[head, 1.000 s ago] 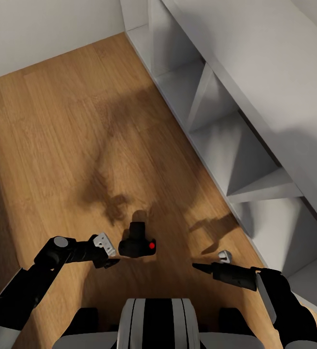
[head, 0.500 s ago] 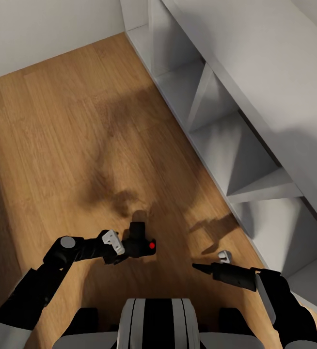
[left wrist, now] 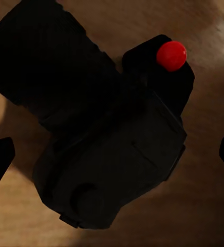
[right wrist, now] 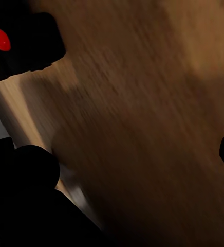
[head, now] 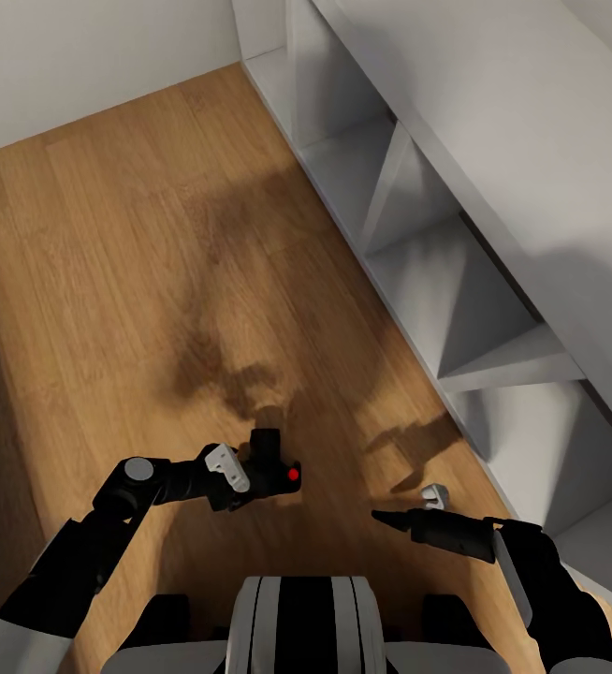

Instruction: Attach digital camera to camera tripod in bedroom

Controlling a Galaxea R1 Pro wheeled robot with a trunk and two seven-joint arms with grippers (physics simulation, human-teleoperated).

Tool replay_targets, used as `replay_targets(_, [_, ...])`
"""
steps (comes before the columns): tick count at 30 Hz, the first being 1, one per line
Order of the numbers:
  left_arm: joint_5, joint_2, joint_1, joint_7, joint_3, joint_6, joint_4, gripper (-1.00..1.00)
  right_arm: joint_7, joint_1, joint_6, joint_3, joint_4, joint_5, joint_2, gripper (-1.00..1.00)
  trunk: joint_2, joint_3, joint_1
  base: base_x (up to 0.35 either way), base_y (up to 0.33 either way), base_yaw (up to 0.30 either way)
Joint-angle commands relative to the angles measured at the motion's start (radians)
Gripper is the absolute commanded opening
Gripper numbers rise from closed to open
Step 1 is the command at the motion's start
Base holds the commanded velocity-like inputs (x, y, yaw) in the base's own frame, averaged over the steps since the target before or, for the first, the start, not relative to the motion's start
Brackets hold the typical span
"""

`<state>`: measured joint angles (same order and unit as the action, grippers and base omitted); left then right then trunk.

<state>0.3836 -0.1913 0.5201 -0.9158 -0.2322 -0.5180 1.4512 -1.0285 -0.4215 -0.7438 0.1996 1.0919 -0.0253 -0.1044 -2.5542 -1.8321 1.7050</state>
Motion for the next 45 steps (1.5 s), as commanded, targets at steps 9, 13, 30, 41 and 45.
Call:
replay_targets(9, [0.005,0.001,0.001,-0.005,-0.002,-0.006,0.001,1.0,-0.002,0.0,-0.007,0.001,0.0,-0.002,0.0,1.0,0.0,0.0,0.0,0.0,0.0,0.0])
replay_targets(13, [0.005,0.001,0.001,-0.006,-0.002,0.001,0.0,1.0,-0.002,0.0,-0.007,0.001,0.0,-0.002,0.0,1.0,0.0,0.0,0.0,0.0,0.0,0.0])
replay_targets(30, [0.114,0.004,0.0,-0.02,-0.004,0.044,-0.052,1.0,-0.002,0.0,-0.006,0.001,0.0,-0.002,0.0,1.0,0.0,0.0,0.0,0.0,0.0,0.0])
replay_targets(41, [0.163,0.012,0.0,-0.016,-0.003,0.044,-0.061,1.0,-0.003,0.0,-0.007,0.001,0.0,-0.002,0.0,1.0,0.0,0.0,0.0,0.0,0.0,0.0])
replay_targets(45, [0.189,0.028,0.001,-0.013,-0.003,0.045,-0.069,1.0,-0.005,0.0,-0.008,0.001,0.0,-0.002,0.0,1.0,0.0,0.0,0.0,0.0,0.0,0.0])
